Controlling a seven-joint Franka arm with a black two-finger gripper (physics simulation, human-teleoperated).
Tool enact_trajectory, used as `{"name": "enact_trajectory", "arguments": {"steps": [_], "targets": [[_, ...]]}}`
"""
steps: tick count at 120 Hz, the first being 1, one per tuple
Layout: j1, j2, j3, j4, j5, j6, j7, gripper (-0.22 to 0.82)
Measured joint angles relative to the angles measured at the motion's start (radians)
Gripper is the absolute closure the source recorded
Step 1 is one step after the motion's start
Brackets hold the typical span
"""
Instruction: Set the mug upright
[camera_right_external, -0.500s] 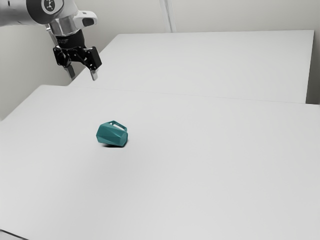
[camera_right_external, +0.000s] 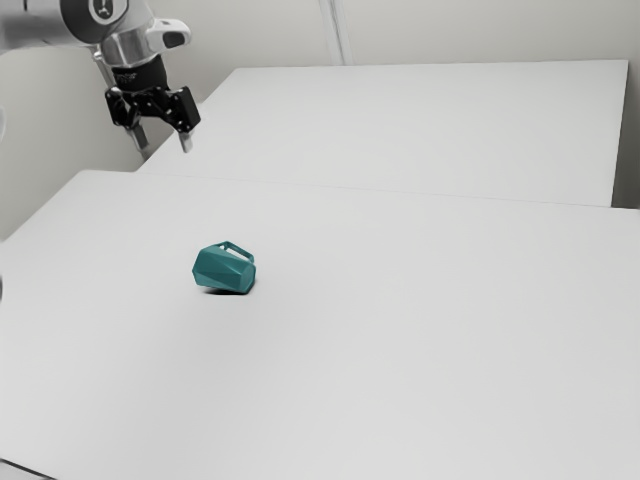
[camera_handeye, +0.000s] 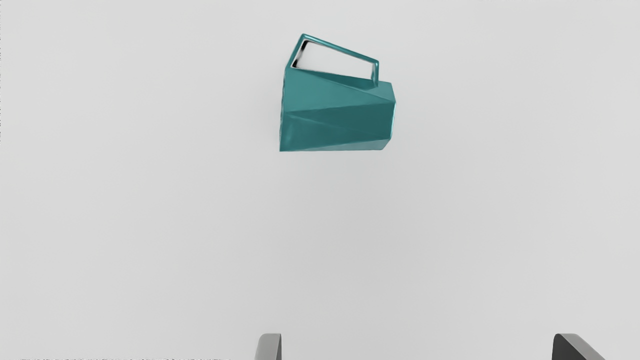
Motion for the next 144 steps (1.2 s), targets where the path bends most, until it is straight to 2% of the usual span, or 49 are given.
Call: {"name": "enact_trajectory", "arguments": {"steps": [28,67,120,144], "targets": [[0.096,0.040,0.017,0.007,-0.067,0.014,0.036,0.01],[0.228,0.135,0.035,-0.012,-0.282,0.108,0.167,0.01],[0.319,0.234,0.040,-0.184,-0.606,0.310,0.382,0.01],[0.338,0.246,0.041,-0.274,-0.699,0.368,0.468,0.01]]}}
